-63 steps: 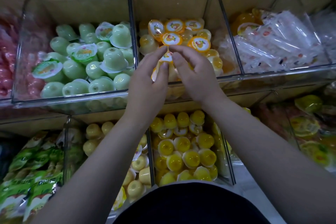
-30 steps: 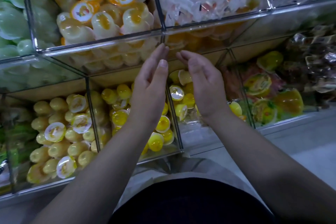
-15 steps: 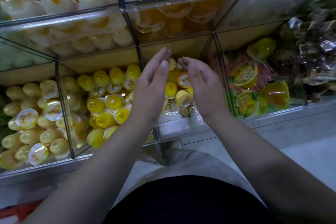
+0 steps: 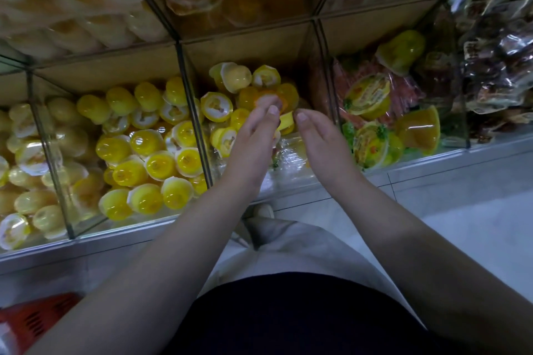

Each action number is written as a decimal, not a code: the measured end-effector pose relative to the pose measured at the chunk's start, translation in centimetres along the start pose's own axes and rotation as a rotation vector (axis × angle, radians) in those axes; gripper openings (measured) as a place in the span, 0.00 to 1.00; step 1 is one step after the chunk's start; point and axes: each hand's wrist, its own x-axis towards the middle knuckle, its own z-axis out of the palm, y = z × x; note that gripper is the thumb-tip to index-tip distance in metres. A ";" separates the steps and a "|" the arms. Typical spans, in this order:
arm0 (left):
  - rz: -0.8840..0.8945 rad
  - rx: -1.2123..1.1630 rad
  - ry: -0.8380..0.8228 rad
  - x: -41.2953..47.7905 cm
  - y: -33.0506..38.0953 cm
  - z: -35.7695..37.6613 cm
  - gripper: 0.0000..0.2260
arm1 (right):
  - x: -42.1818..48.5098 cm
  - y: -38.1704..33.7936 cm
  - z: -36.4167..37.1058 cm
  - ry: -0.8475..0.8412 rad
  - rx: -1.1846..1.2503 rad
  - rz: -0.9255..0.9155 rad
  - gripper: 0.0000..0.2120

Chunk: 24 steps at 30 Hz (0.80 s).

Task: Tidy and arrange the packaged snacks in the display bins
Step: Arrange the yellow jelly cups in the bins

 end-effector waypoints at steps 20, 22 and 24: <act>-0.463 0.187 -0.157 3.8 -5.7 2.5 0.10 | 2.4 2.6 -1.6 -0.326 -1.068 0.033 0.16; -0.470 0.190 -0.150 3.9 -5.8 2.5 0.11 | 2.6 3.6 -1.8 -0.268 -1.108 -0.014 0.13; -0.473 0.173 -0.141 3.9 -5.8 2.4 0.12 | 3.0 4.2 -1.9 -0.182 -1.088 -0.058 0.10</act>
